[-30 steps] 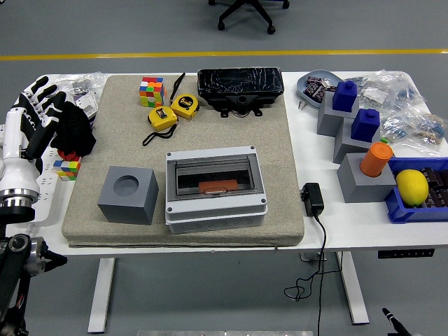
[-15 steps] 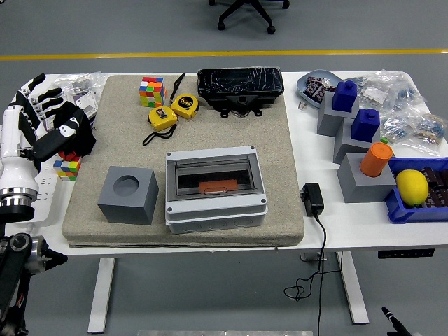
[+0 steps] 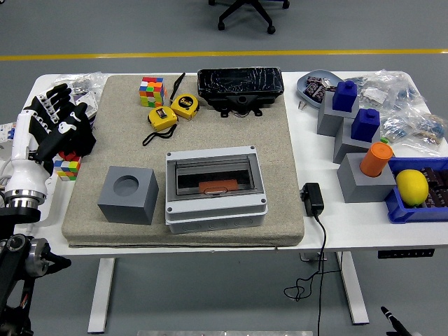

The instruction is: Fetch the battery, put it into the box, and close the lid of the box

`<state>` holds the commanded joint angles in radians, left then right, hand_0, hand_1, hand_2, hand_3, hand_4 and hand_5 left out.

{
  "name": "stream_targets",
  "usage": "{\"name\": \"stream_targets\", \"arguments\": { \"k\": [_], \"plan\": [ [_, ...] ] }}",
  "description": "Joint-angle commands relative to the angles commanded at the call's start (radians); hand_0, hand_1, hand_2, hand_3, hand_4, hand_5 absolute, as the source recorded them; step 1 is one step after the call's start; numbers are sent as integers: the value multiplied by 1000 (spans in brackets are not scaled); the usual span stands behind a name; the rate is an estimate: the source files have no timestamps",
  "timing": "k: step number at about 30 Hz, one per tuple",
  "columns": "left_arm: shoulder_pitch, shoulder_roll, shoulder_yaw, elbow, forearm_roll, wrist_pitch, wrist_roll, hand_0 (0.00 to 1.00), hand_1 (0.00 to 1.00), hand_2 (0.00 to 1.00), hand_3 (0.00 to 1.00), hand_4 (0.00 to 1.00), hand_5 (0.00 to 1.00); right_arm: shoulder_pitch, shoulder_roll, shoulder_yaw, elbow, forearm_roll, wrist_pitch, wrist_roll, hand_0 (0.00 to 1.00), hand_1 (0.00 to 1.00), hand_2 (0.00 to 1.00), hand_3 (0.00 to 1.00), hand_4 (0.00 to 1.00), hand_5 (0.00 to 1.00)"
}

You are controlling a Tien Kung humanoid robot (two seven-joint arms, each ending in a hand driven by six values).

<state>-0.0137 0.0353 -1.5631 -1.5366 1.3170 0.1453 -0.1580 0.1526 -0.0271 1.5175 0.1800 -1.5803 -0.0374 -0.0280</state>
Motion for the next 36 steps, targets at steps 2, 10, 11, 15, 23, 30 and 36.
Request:
{"name": "stream_targets", "arguments": {
  "k": [2, 10, 11, 15, 23, 30, 36],
  "plan": [
    [-1, 0, 1, 2, -10, -12, 6, 998, 998, 998, 889, 998, 998, 0, 0, 1, 0, -2, 0, 0, 973, 821, 753, 778, 998, 998],
    [-1, -2, 8, 3, -36, -25, 31, 998, 998, 998, 968, 998, 998, -1, 1, 6, 0, -5, 0, 0, 970, 819, 751, 778, 998, 998],
    [-2, -2, 8, 4, -40, -25, 32, 998, 998, 998, 968, 998, 998, -2, 1, 7, 0, -6, 1, 0, 970, 819, 751, 778, 998, 998],
    [-2, -2, 6, 4, -48, -26, 38, 998, 998, 998, 979, 998, 998, -2, 1, 7, 0, -5, 0, 0, 969, 819, 751, 778, 998, 998],
    [-3, -1, 5, 0, -46, -24, 46, 998, 998, 998, 977, 998, 998, 1, 1, 4, 0, -1, -1, 1, 968, 818, 750, 777, 998, 998],
    [-3, -1, 5, -2, -47, -28, 52, 998, 998, 988, 964, 998, 998, 0, 1, 9, 0, -5, -2, 1, 966, 818, 751, 778, 998, 998],
    [-4, -1, 6, -3, -51, -28, 56, 998, 998, 953, 949, 998, 998, 1, 2, 0, 0, 5, -5, 1, 966, 818, 750, 782, 998, 998]
  ]
}}
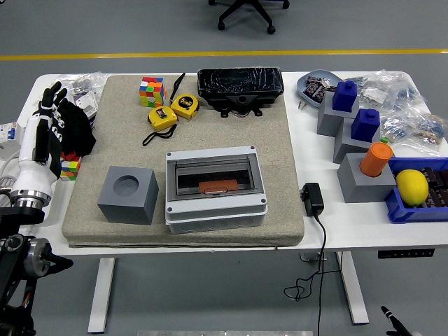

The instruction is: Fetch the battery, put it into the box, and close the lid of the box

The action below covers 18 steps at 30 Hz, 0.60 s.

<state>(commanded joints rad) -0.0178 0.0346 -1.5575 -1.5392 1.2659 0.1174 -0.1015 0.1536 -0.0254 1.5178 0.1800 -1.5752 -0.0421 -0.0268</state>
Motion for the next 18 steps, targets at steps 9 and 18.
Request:
{"name": "stream_targets", "arguments": {
  "k": [9, 18],
  "plan": [
    [-2, 0, -3, -1, -4, 10, -2, 963, 969, 924, 963, 998, 998, 1, 0, 2, 0, -1, 0, 0, 966, 818, 749, 783, 998, 998],
    [-2, 0, -2, -3, -3, 4, 5, 864, 857, 825, 871, 998, 998, -1, 1, 5, 0, -4, 1, 0, 966, 817, 748, 781, 998, 998]
  ]
}}
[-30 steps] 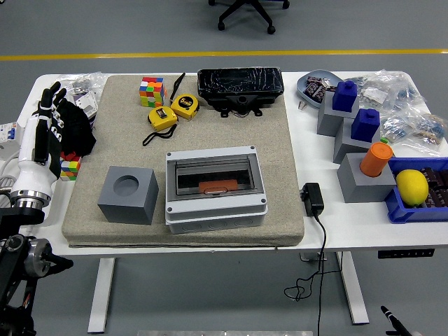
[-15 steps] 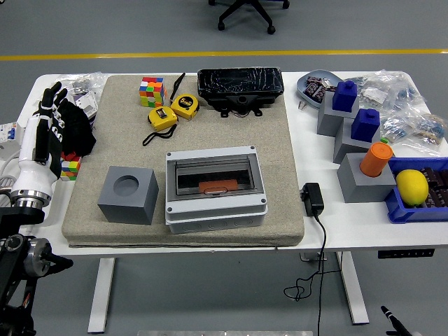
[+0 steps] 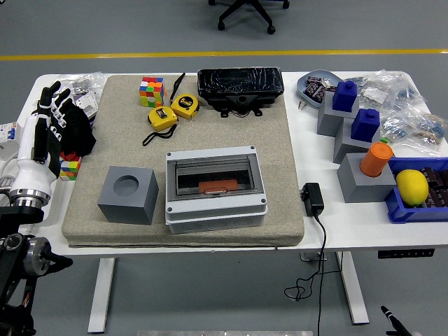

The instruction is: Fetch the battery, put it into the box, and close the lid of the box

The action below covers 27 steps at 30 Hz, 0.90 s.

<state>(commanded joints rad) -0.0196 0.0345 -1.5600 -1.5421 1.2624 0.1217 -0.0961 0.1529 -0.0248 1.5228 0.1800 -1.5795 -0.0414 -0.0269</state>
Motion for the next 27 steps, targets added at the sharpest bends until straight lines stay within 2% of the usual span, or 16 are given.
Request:
{"name": "stream_targets", "arguments": {
  "k": [27],
  "plan": [
    [-4, 3, 3, 5, 6, -10, -17, 832, 839, 809, 839, 998, 998, 1, -5, -9, 0, 10, 3, -2, 966, 816, 747, 780, 998, 998]
  ]
}}
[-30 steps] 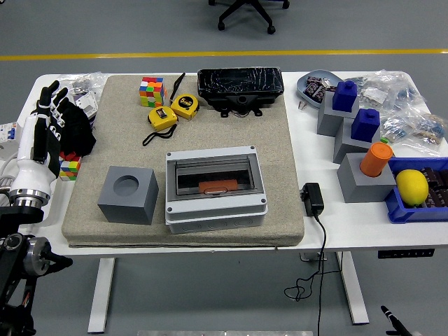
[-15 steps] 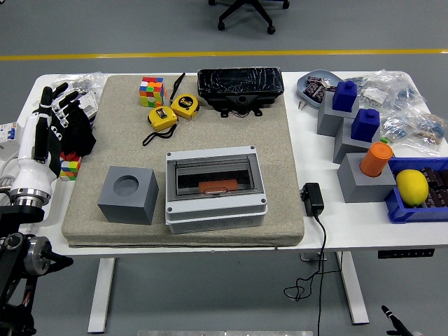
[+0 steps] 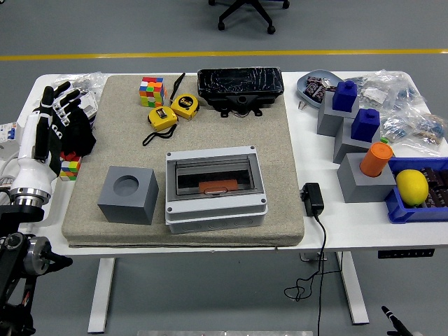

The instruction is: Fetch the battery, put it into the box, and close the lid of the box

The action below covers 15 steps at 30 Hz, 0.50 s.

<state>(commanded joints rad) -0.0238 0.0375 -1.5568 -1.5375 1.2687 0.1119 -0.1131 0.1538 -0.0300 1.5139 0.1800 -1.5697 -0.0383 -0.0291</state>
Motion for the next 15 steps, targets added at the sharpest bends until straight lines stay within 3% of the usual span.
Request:
{"name": "stream_targets", "arguments": {
  "k": [15],
  "plan": [
    [-1, 1, 2, 3, -6, 5, -2, 818, 835, 806, 830, 998, 998, -1, 0, -29, 0, 166, -19, 19, 942, 814, 755, 801, 998, 998]
  ]
}}
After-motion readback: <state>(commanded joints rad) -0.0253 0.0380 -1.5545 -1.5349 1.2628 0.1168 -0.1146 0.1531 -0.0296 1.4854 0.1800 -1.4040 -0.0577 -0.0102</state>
